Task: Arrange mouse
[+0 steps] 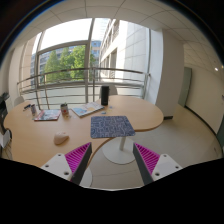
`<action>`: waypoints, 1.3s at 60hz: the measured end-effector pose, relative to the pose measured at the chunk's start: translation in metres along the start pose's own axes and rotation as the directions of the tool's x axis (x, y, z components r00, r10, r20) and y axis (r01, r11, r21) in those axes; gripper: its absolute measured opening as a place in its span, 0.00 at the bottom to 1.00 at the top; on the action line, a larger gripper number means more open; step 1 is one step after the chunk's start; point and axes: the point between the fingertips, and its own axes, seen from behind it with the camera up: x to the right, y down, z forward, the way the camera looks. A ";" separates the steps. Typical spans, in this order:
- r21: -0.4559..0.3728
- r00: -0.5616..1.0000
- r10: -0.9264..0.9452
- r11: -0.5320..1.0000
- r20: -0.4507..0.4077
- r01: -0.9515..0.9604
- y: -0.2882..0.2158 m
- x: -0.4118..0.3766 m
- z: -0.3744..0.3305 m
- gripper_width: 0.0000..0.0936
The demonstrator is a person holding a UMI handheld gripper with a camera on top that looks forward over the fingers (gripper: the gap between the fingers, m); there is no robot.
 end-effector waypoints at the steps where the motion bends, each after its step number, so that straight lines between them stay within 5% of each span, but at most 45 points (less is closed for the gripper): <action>1: -0.004 1.000 0.000 1.000 -0.001 0.000 0.001 0.000 0.000 0.91; 20: -0.147 1.000 -0.024 0.989 -0.003 0.023 0.071 -0.042 0.026 0.91; 34: -0.206 0.990 -0.035 0.976 0.133 0.062 0.125 -0.166 0.069 0.90; 50: -0.189 0.966 -0.043 0.978 0.253 0.093 0.119 -0.299 0.160 0.91; 69: -0.189 0.981 0.001 0.981 0.195 0.036 0.092 -0.340 0.266 0.92; 78: -0.180 0.987 0.015 0.984 0.159 0.014 0.078 -0.343 0.290 0.76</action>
